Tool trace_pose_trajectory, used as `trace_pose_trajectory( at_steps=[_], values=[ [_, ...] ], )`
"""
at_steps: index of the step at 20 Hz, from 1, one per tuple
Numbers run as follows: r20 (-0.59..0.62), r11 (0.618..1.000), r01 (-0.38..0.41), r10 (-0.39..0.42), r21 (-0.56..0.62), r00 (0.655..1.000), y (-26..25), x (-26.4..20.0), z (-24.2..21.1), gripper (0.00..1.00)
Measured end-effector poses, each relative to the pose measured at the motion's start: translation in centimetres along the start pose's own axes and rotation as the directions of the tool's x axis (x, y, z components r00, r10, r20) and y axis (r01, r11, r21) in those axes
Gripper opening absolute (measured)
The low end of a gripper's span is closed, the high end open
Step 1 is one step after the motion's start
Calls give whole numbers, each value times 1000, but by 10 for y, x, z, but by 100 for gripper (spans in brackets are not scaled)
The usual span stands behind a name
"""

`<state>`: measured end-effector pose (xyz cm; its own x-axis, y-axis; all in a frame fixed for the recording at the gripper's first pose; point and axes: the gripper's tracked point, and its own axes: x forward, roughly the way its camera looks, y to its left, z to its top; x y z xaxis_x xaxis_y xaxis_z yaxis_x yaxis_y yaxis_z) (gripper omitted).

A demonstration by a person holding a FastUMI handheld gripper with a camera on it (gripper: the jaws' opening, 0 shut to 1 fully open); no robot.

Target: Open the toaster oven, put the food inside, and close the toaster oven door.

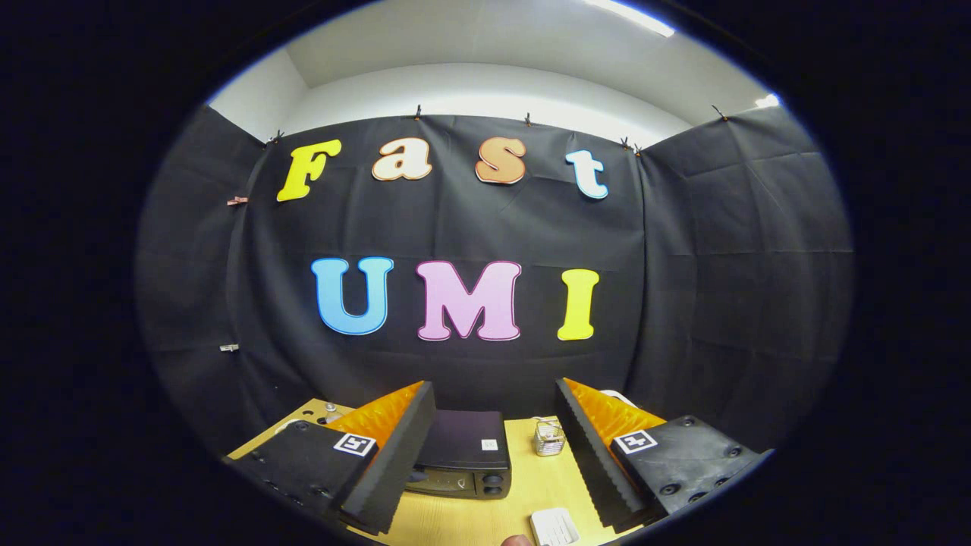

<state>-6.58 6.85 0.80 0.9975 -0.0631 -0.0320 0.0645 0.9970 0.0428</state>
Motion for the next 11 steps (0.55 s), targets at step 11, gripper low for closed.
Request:
trace_pose_trajectory(
  at_steps=[11],
  values=[
    [-15,999,23,-24,-25,1000,-2,0,-8,98]
  ],
)
